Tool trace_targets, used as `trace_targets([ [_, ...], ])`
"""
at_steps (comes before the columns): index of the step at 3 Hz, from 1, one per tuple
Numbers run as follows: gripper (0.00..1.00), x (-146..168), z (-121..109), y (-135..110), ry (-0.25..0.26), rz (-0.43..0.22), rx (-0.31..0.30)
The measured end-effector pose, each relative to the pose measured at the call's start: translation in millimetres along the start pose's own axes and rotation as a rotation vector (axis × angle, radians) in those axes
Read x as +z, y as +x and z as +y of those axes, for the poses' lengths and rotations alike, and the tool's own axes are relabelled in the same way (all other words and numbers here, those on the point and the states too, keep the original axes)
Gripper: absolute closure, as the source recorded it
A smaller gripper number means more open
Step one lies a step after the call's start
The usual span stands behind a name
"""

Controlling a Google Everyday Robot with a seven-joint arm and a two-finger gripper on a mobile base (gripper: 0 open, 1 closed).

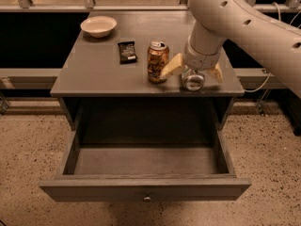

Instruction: Pick 7up can from top drawer and place on counter

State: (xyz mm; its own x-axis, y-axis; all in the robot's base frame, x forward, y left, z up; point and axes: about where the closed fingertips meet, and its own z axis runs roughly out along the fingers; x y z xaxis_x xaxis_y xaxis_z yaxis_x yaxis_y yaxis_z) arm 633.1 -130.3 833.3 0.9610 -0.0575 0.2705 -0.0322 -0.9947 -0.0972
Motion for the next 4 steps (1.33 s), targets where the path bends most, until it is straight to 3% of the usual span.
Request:
trace_targets([
  [2, 0.00, -16, 11, -5, 0.017, 0.013, -0.009],
  [3, 0.00, -51, 38, -14, 0.051, 0.038, 0.037],
  [4, 0.00, -84, 53, -10, 0.189, 0.028, 0.158],
])
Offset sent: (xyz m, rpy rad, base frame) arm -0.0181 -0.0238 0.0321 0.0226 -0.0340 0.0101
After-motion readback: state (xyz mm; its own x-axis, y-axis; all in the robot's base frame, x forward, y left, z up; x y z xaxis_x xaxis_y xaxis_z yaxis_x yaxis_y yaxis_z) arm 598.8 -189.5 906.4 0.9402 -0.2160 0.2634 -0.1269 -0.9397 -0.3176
